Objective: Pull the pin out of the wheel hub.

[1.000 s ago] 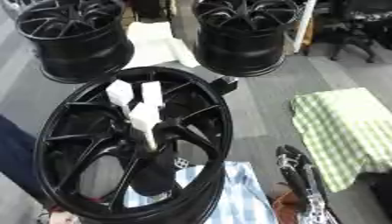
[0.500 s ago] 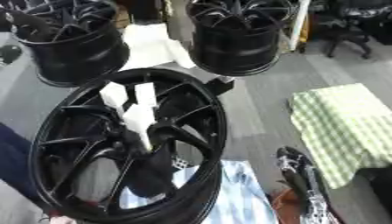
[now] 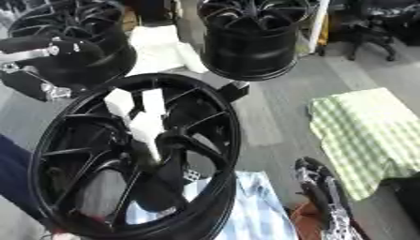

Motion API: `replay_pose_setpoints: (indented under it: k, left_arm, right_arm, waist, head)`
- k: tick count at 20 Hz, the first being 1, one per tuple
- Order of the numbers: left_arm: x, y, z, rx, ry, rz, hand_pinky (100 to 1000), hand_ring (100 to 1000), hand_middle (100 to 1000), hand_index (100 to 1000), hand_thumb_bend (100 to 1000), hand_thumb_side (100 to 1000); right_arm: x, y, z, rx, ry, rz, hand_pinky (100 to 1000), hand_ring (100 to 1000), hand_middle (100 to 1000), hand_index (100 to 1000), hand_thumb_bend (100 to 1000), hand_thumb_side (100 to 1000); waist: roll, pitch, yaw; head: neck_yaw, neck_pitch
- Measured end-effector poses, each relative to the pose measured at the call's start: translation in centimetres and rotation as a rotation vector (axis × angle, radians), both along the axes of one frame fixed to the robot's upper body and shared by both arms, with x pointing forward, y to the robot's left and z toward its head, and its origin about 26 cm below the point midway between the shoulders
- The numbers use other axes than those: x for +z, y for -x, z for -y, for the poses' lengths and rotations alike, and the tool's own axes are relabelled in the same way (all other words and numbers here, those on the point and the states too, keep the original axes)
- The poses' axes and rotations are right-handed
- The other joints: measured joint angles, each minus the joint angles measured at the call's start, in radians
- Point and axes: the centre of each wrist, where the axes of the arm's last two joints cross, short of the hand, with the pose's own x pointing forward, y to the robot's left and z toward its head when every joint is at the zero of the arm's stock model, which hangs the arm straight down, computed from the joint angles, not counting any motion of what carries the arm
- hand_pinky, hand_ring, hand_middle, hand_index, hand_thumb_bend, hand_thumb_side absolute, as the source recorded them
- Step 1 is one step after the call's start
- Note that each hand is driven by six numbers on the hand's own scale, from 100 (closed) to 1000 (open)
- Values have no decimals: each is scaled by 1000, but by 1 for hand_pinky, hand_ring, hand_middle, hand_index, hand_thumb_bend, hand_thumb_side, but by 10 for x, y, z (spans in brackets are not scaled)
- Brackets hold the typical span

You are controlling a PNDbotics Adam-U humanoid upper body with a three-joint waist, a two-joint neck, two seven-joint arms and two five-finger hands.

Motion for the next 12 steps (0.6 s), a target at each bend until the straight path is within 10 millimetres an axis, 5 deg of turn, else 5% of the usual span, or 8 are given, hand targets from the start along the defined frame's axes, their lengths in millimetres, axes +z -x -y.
replay_pose_setpoints:
  k: [12]
  left_arm:
    - [-20,-1,19,-27,-100,-11,799,1000,798,944,323,481]
  right_arm:
    - [2,-3,-3,16,-1,10,721,698,724,859,253,683]
  waist:
    - [6,0,-12]
  head:
    - [4,0]
